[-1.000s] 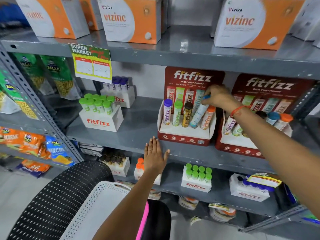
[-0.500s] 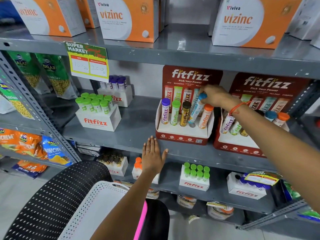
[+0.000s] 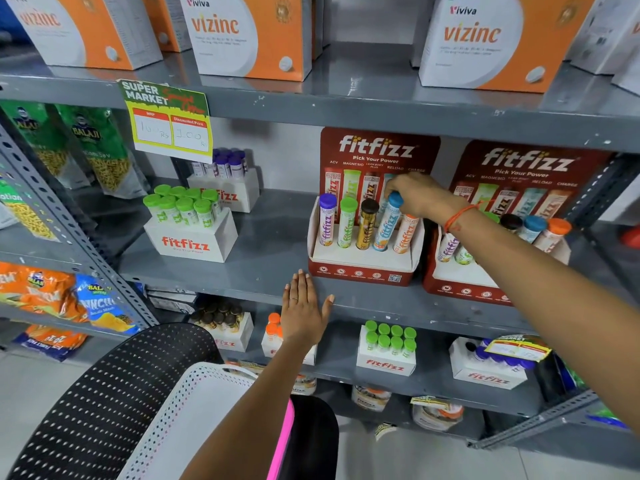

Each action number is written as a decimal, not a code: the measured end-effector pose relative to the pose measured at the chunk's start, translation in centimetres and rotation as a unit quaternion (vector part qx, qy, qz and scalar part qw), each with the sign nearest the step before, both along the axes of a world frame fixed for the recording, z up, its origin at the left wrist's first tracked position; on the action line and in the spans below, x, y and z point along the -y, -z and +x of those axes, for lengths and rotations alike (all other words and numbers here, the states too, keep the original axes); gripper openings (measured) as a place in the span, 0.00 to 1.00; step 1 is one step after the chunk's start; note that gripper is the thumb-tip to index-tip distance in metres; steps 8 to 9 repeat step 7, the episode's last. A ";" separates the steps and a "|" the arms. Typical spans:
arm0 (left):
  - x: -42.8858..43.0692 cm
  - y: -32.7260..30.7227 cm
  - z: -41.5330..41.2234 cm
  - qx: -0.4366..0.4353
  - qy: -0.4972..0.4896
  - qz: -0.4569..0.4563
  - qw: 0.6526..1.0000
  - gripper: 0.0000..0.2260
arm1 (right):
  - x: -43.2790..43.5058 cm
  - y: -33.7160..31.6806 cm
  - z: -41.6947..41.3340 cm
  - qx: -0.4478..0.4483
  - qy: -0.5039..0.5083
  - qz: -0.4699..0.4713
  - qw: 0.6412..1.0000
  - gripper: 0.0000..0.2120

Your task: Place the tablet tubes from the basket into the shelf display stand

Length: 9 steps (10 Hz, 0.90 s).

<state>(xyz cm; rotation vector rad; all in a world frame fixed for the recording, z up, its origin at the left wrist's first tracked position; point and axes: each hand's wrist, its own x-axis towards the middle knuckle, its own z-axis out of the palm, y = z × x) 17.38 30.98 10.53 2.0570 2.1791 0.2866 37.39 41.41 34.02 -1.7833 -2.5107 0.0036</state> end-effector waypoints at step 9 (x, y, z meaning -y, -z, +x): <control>-1.1 -12.8 4.0 0.096 0.026 -0.081 0.992 0.19 | 6.1 -0.4 0.7 -0.016 0.024 0.075 0.997 0.17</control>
